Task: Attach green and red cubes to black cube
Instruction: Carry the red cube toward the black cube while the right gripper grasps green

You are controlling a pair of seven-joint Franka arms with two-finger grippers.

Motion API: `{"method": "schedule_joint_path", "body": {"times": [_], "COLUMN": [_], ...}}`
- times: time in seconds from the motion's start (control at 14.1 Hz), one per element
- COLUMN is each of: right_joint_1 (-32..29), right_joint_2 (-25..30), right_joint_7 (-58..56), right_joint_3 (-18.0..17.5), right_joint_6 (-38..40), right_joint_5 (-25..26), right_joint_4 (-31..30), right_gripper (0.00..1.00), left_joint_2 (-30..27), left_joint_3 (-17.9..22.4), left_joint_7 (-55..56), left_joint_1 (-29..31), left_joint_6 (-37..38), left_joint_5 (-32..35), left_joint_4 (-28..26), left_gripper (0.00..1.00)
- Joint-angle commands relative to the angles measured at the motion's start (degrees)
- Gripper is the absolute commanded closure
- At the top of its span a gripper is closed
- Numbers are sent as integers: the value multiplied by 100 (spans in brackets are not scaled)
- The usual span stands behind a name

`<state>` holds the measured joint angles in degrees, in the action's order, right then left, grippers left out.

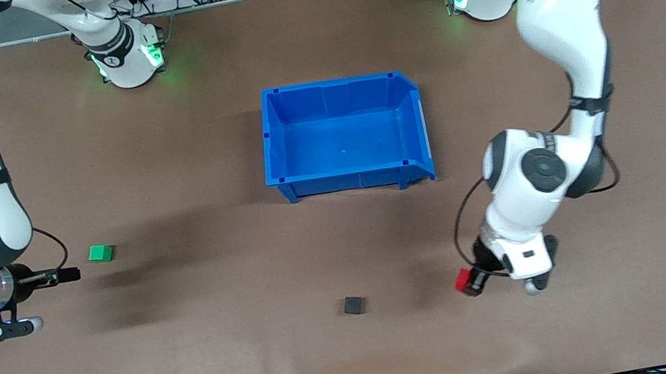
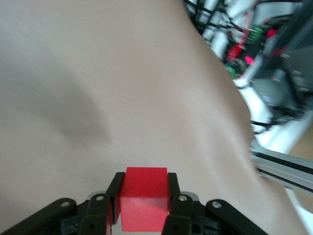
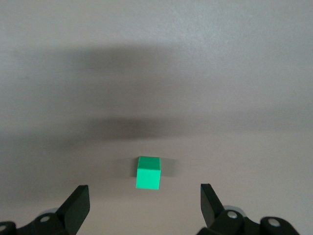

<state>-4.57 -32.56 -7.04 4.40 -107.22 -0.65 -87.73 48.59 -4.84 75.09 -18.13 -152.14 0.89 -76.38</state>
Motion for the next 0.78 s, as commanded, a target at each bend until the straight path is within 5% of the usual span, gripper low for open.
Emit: {"method": "schedule_joint_path", "body": {"times": [0.0,0.21,0.71], "right_joint_1": [-105,-105,-219], "right_joint_2": [-153,-364,-312], "right_joint_7": [45,27,10], "right_joint_3": [-53,-53,-53], "right_joint_6": [-53,-71,-1002], "right_joint_5": [-250,-251,-251], "right_joint_4": [11,-50,-1000], "right_gripper": [0,0,0], "left_joint_2": [457,1054,1591], "left_joint_3": [88,62,53], "left_joint_7": [470,682,1025], "left_joint_1": [-208,-437,-788], "left_joint_6": [-683,-1026,-1906], "left_joint_5": [-62,-71,-71], "left_joint_4": [552,1290,1581], "left_gripper": [100,100,100]}}
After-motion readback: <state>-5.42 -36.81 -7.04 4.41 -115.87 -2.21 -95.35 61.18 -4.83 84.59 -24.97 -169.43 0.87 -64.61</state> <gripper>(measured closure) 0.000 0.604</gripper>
